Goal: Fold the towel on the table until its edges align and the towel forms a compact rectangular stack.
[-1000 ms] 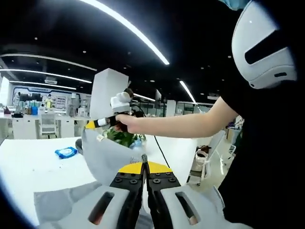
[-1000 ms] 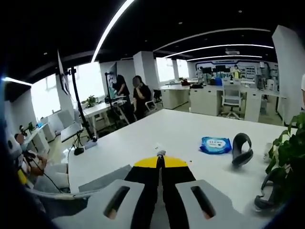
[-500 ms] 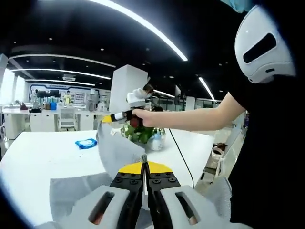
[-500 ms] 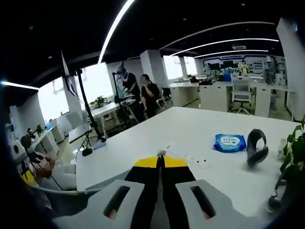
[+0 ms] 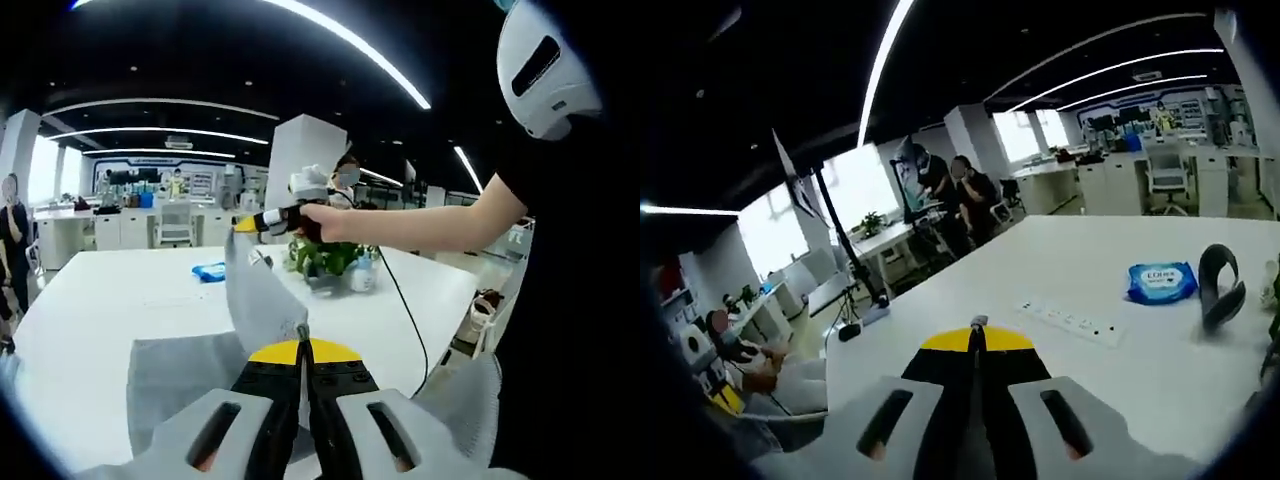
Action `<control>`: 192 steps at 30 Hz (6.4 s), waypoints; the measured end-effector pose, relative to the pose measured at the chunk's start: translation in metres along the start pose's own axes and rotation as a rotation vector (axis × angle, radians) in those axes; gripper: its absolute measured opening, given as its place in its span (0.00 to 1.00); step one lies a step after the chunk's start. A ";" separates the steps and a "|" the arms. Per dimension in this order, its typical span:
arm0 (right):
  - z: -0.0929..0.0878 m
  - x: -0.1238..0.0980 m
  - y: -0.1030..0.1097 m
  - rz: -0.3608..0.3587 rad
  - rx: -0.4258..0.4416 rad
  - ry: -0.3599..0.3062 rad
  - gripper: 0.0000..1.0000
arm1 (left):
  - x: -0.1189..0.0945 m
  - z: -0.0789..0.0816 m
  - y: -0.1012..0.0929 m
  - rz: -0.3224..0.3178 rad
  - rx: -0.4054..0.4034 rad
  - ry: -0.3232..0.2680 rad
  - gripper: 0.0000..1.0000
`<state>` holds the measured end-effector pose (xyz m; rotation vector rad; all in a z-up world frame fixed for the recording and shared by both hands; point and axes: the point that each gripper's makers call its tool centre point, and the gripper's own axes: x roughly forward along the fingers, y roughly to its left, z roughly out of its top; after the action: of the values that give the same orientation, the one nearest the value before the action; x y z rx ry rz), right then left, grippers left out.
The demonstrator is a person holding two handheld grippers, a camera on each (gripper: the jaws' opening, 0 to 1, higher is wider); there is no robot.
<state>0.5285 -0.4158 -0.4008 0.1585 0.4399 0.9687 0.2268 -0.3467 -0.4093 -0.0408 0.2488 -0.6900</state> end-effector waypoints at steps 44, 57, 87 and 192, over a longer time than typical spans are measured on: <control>-0.032 0.058 0.038 -0.020 -0.071 0.128 0.00 | -0.047 -0.053 0.066 0.141 -0.064 0.078 0.01; -0.042 0.086 0.034 -0.023 -0.052 0.153 0.00 | -0.052 -0.082 0.094 0.221 -0.098 0.132 0.01; -0.097 0.154 0.020 -0.026 0.000 0.286 0.00 | -0.054 -0.139 0.145 0.274 -0.156 0.275 0.01; -0.289 -0.037 -0.057 -0.179 -0.777 1.343 0.00 | 0.109 -0.232 0.005 -0.409 0.659 0.747 0.02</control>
<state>0.4297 -0.4970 -0.6691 -1.2882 1.2166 0.8950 0.2552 -0.4015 -0.6581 0.8298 0.7281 -1.1516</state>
